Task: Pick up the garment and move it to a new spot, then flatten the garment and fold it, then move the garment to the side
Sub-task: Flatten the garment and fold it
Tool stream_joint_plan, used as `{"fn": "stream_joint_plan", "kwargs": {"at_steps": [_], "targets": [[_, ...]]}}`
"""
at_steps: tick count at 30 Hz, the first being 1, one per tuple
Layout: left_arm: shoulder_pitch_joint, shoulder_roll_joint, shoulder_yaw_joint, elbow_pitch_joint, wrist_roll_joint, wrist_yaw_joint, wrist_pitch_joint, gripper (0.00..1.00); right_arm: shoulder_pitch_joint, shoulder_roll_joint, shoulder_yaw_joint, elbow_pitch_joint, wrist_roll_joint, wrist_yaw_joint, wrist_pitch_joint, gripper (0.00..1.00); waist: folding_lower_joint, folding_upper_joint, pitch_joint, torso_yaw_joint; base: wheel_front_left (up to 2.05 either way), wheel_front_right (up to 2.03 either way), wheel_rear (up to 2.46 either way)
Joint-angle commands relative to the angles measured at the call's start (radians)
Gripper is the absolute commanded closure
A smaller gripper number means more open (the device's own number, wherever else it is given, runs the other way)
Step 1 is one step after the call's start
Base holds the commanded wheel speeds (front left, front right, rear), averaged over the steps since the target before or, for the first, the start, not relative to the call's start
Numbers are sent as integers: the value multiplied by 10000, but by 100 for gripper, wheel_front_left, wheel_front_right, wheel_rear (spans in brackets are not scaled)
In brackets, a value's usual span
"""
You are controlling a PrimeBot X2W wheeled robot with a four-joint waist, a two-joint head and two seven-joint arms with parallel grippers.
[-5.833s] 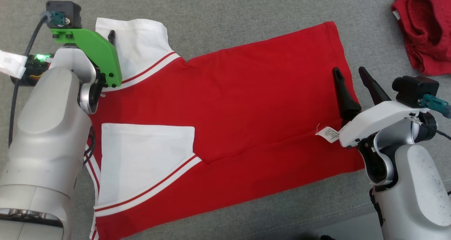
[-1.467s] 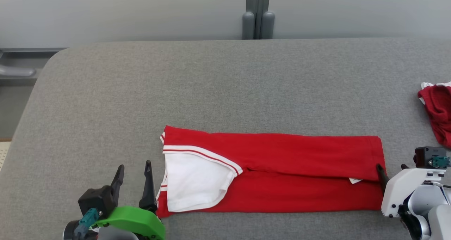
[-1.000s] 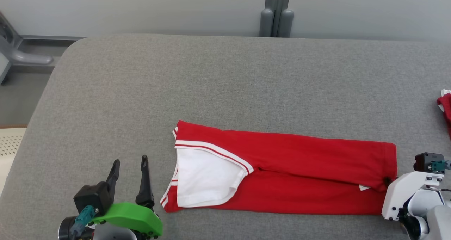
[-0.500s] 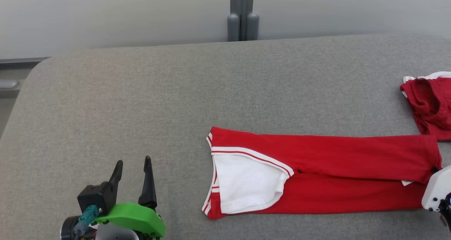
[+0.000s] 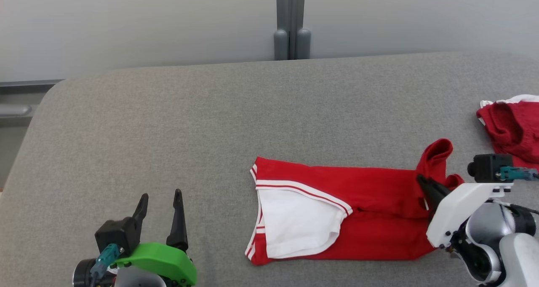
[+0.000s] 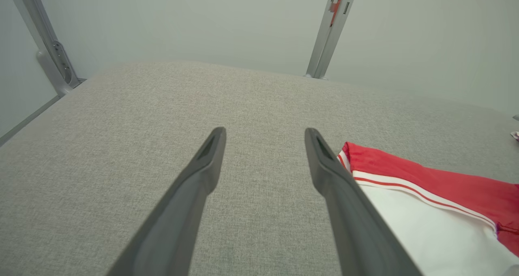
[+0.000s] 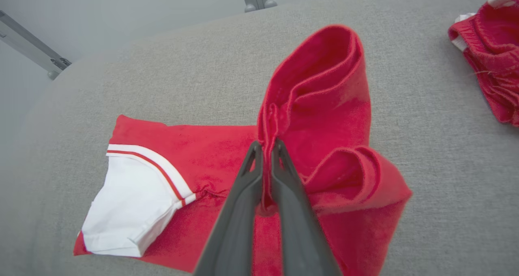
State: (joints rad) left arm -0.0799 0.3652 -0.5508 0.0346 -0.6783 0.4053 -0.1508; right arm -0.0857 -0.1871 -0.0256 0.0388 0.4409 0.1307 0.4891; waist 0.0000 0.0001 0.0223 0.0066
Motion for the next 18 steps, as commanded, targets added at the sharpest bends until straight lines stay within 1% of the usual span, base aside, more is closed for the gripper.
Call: {"fn": "stream_joint_plan", "kwargs": {"at_steps": [1,5,9,12,16,18], "targets": [[-71,79,0,-6,-31,-5,32,0,191,161,250,-297,140,-2,134,100,0,-1,-112,234,0,0,0],[-124,86,-58,-25,-33,-28,66,0,271,598,969,-716,253,-2,301,100,0,-1,-162,549,0,0,0],[-180,43,-117,-27,-43,-70,78,0,92,1042,1646,-453,461,-2,99,100,0,-1,-149,859,0,0,0],[-184,14,-148,7,-48,-67,72,0,-127,1258,2148,10,644,-2,-215,100,0,-1,-128,1060,0,0,0],[-234,-11,-181,57,-66,-122,52,0,-484,1341,2775,853,906,-1,-635,100,0,-1,-93,1297,0,0,0],[-264,-29,-199,90,-60,-141,48,0,-687,1349,3075,1357,1268,-1,-940,100,0,-1,-87,1392,0,0,0]]}}
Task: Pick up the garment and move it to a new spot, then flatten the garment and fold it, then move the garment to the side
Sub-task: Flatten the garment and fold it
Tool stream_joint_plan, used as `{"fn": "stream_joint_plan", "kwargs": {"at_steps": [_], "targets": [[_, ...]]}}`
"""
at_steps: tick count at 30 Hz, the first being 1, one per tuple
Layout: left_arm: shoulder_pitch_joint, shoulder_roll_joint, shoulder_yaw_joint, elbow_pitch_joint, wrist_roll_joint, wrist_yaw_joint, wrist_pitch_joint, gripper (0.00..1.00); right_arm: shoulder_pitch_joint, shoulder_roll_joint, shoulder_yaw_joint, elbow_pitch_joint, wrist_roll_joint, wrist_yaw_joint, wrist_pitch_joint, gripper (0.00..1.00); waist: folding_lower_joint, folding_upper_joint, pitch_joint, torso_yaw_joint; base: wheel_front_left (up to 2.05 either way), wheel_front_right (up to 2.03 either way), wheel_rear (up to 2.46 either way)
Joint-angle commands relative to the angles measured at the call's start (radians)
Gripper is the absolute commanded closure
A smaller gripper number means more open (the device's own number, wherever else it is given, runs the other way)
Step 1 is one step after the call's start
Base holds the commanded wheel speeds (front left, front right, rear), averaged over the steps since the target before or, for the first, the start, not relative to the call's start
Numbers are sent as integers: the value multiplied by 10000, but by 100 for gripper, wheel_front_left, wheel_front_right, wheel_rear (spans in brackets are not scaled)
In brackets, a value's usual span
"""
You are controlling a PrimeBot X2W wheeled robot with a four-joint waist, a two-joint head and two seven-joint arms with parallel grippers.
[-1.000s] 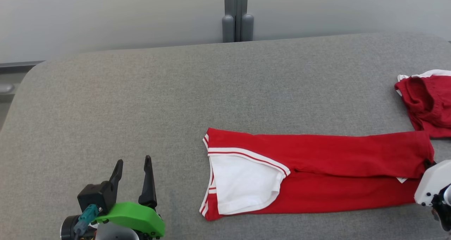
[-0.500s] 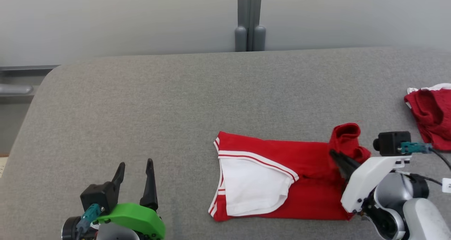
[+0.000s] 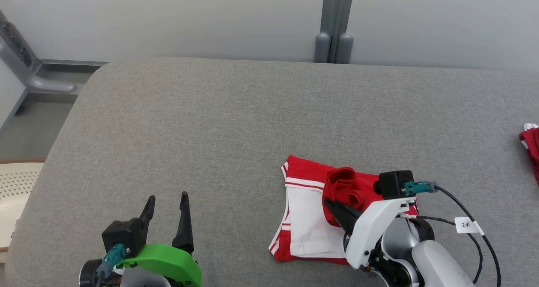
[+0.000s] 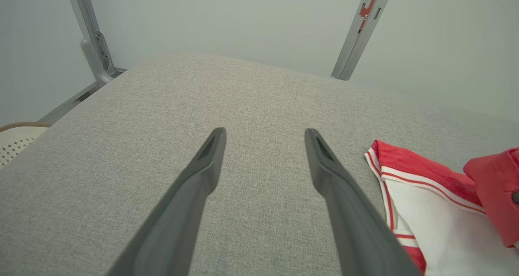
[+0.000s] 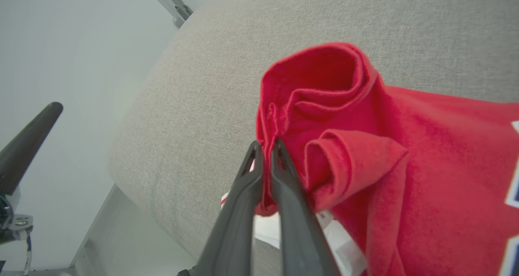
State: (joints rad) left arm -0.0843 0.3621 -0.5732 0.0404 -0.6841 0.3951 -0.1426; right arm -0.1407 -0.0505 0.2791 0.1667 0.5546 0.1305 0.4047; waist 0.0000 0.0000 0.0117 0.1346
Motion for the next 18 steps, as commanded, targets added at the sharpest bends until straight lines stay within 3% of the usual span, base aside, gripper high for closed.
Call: {"fn": "stream_joint_plan", "kwargs": {"at_steps": [1,8,9,11,12,18], "targets": [[-233,-5,13,45,-2,-50,-38,0,-223,-15,145,302,281,0,-227,100,0,0,19,150,0,0,0],[-263,-100,-122,156,8,-90,-48,0,-1156,-12,861,2264,826,1,-1309,100,0,0,9,378,0,0,0],[-264,-109,-133,168,3,-101,-53,0,-1264,-11,954,2449,912,1,-1450,95,0,0,5,392,0,0,0],[-260,-117,-160,205,-14,-127,-58,0,-1483,-6,1220,2795,1067,1,-1755,28,0,0,-11,410,0,0,0],[-259,-118,-171,226,-27,-138,-55,0,-1601,-4,1398,2915,1201,1,-1915,0,0,0,-23,410,0,0,0],[-248,-190,-285,311,-44,-167,-55,0,-2051,-14,2209,3111,1602,0,-2567,0,0,0,-105,292,0,0,0]]}}
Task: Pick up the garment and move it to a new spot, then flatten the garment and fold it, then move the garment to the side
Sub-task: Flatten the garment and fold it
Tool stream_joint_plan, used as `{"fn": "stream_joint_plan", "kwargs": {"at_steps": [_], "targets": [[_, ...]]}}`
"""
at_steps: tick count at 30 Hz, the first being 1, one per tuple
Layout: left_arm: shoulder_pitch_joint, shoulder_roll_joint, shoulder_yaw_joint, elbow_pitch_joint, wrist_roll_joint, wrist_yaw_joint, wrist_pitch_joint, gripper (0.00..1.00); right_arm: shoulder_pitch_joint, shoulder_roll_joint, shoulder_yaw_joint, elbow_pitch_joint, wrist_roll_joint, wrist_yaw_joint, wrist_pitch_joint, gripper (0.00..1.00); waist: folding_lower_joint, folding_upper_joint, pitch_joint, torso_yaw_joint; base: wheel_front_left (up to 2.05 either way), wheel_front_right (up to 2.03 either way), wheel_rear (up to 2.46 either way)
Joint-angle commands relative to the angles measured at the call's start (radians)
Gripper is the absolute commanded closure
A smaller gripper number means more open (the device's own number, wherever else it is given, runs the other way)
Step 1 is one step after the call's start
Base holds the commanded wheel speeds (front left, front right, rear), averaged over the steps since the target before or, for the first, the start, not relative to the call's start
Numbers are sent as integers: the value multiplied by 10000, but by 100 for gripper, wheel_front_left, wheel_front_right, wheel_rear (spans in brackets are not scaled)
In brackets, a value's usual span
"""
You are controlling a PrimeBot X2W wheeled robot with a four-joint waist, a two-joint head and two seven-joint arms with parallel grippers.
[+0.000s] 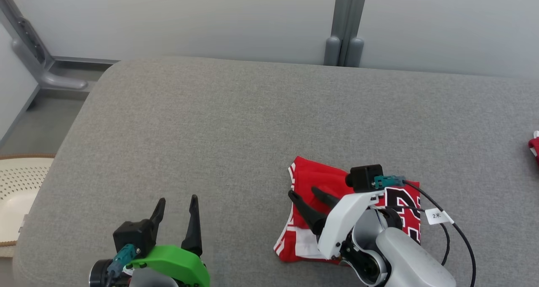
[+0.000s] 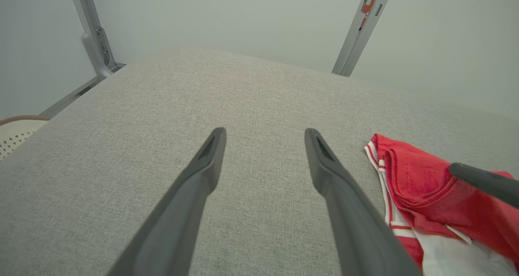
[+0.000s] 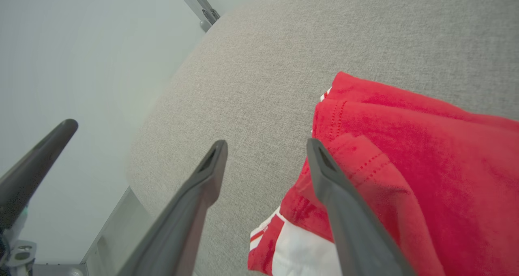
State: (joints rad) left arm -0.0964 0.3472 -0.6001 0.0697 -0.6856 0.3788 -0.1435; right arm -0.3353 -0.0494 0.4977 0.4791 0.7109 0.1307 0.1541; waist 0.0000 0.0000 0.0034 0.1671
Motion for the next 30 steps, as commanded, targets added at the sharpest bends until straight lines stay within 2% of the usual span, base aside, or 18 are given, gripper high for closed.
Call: {"fn": "stream_joint_plan", "kwargs": {"at_steps": [1,6,15,19,20,21,24,30], "targets": [[-127,-45,-31,22,-25,-4,-46,0,-142,-27,110,-54,80,-2,-133,0,0,0,-36,-60,0,0,0],[-96,-113,-103,63,-43,-14,-68,0,-242,-40,186,-299,-114,-2,-614,0,0,0,-101,-256,0,0,0],[-59,-188,-152,105,-68,-2,-185,0,230,-273,-1551,-576,-1941,-2,-1405,0,0,0,-153,-541,0,0,0],[-93,-226,-206,137,-77,-35,-192,0,525,-390,-2189,-606,-2701,-2,-1310,0,0,0,-127,-601,0,0,0],[-110,-228,-210,144,-79,-40,-196,0,577,-405,-2288,-601,-2817,-1,-1277,44,0,0,-112,-604,0,0,0],[-130,-233,-216,146,-82,-51,-203,0,653,-405,-2372,-531,-2916,-2,-1178,64,0,0,-90,-601,0,0,0],[-174,-229,-230,169,-101,-60,-187,0,714,-450,-2363,-251,-3070,-2,-977,100,0,0,-19,-561,0,0,0],[-282,-184,-187,206,-103,-60,-208,0,295,-475,-1734,834,-2825,-2,-773,100,0,0,158,-307,0,0,0]]}}
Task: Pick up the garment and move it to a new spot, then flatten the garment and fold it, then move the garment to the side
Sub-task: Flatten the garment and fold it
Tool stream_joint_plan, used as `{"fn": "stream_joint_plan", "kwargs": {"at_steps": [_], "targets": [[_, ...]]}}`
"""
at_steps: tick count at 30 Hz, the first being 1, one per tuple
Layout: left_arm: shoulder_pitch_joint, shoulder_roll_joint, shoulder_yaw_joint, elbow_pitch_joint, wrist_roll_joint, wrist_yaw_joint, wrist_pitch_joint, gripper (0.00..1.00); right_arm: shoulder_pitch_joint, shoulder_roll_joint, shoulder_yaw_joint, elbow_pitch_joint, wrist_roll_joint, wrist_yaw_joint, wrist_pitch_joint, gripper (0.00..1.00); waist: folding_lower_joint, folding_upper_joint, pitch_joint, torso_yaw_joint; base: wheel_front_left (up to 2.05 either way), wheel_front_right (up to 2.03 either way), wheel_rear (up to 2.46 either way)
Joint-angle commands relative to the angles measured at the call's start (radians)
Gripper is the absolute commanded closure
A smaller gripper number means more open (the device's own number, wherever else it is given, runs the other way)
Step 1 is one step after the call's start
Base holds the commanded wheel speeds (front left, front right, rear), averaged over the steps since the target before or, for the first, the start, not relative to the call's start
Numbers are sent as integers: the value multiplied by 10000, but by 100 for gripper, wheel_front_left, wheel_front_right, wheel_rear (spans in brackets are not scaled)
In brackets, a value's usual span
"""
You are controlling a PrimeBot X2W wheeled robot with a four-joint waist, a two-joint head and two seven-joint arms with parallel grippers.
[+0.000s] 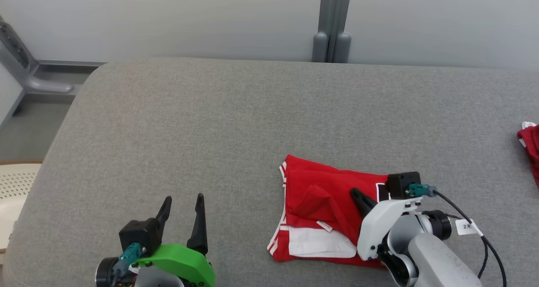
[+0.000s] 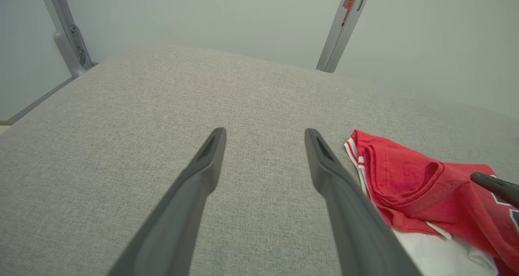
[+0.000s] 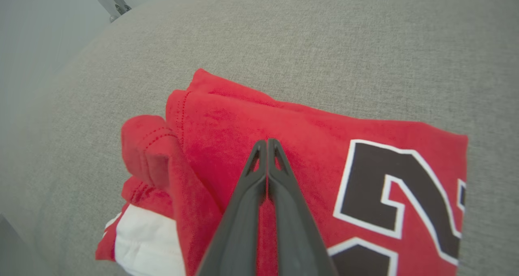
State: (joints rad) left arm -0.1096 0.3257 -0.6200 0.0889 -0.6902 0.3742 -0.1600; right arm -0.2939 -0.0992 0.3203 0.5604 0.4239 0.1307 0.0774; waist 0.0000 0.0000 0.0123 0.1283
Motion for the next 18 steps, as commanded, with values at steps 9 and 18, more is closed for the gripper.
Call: {"fn": "stream_joint_plan", "kwargs": {"at_steps": [9,18], "targets": [[-230,39,95,65,-109,21,-133,0,-527,217,2299,823,861,-2,-101,100,0,0,171,327,0,0,0],[-122,-106,174,351,-237,-56,-373,0,-606,330,3814,971,1637,-2,-881,86,0,0,35,-45,0,0,0]]}}
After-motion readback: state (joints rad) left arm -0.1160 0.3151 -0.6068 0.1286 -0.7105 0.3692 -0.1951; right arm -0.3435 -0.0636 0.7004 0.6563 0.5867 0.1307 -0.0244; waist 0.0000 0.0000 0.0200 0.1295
